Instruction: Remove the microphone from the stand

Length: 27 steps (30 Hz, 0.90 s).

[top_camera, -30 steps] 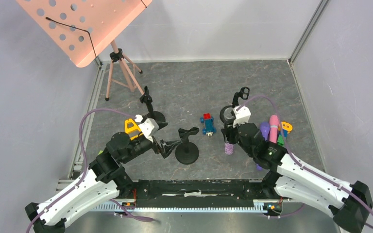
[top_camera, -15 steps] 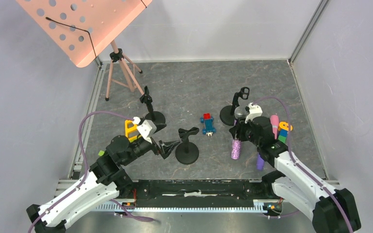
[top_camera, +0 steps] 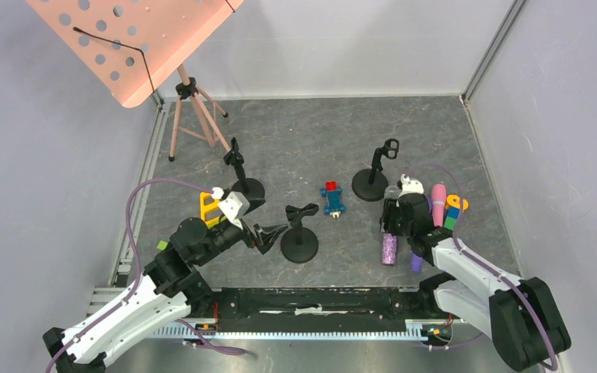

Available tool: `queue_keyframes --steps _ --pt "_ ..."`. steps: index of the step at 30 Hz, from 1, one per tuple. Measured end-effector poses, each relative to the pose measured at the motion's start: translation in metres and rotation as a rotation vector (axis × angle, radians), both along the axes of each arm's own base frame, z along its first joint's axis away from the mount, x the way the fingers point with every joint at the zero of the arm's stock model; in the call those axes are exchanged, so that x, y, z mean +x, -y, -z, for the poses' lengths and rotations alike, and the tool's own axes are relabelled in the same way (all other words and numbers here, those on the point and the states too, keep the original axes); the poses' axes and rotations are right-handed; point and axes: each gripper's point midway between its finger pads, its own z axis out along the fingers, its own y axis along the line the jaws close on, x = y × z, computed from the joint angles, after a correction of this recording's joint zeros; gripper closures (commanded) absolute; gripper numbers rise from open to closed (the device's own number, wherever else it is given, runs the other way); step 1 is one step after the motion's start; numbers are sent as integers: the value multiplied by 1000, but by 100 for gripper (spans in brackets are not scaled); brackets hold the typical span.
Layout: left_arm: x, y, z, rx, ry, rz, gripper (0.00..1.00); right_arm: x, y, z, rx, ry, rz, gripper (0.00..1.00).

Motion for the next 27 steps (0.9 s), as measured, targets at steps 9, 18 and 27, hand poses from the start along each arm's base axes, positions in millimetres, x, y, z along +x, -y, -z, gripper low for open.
queue_keyframes --steps 9,18,27 --pt "-1 0 0 -10 -9 0 0 -10 20 21 -77 -49 64 32" --pt "-1 0 -2 -15 -6 1 0 -15 22 1 -61 6 57 33" --pt "-1 0 0 -9 -11 2 0 -17 16 1 -46 -4 26 46"
